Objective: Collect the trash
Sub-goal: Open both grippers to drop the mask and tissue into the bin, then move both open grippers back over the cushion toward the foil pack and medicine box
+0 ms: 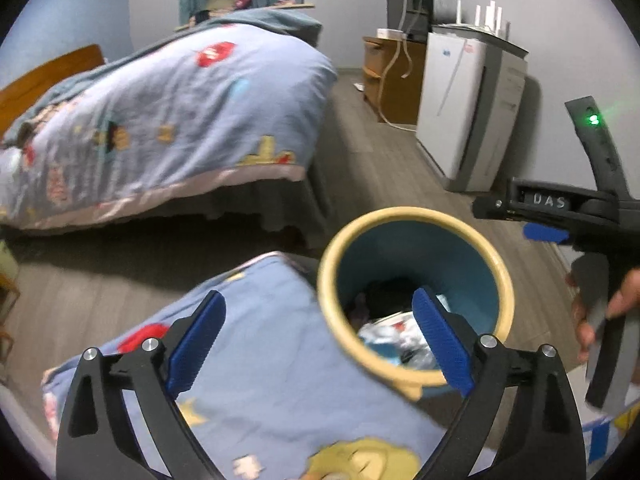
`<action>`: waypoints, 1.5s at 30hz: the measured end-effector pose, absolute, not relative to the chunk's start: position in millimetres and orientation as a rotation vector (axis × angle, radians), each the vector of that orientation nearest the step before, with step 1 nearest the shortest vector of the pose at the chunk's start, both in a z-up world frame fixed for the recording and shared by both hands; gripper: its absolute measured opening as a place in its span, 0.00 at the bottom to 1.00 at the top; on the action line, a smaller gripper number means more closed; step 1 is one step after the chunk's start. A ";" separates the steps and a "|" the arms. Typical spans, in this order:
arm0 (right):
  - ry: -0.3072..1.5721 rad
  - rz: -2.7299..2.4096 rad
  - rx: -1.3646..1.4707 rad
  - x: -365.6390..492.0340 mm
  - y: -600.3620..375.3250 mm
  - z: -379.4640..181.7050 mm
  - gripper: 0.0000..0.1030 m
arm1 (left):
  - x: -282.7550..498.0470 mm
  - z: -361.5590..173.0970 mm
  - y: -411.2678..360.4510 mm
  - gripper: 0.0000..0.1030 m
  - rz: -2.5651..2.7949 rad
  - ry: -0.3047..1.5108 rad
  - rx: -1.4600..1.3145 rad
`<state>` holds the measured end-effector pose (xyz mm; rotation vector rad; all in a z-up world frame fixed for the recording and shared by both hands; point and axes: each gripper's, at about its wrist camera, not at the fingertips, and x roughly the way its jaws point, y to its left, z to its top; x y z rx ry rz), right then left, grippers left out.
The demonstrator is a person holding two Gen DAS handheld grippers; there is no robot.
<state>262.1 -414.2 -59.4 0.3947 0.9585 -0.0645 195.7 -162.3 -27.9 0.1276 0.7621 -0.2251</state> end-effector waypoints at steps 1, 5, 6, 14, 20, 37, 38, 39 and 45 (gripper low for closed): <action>0.960 -0.066 0.374 260.6 -410.7 -57.7 0.94 | 189.6 -24.1 -154.1 0.92 -0.216 0.760 0.126; 0.958 -0.025 0.367 247.4 -392.4 -47.7 0.94 | 156.4 -8.8 -110.0 0.93 -0.173 0.772 0.097; 0.957 -0.006 0.372 243.3 -386.5 -45.4 0.94 | 150.0 -7.2 -103.0 0.93 -0.165 0.774 0.092; 0.958 0.101 0.348 203.8 -315.1 -24.1 0.94 | 87.6 -12.4 -28.9 0.94 -0.045 0.807 0.029; 0.984 0.121 0.257 180.5 -274.0 -27.4 0.94 | 53.8 -53.7 2.9 0.94 0.019 0.897 0.012; 1.053 0.120 0.165 136.7 -210.8 -63.8 0.94 | 37.4 -151.9 -16.5 0.94 -0.059 1.138 0.140; 1.060 0.120 0.161 136.7 -209.5 -66.3 0.94 | 37.9 -154.7 -18.7 0.94 -0.068 1.146 0.148; 1.070 0.120 0.154 136.5 -207.6 -70.7 0.94 | 38.2 -157.0 -18.7 0.94 -0.072 1.156 0.147; 1.085 0.115 0.124 139.1 -204.0 -79.8 0.94 | 43.3 -169.3 -7.3 0.88 -0.050 1.221 0.076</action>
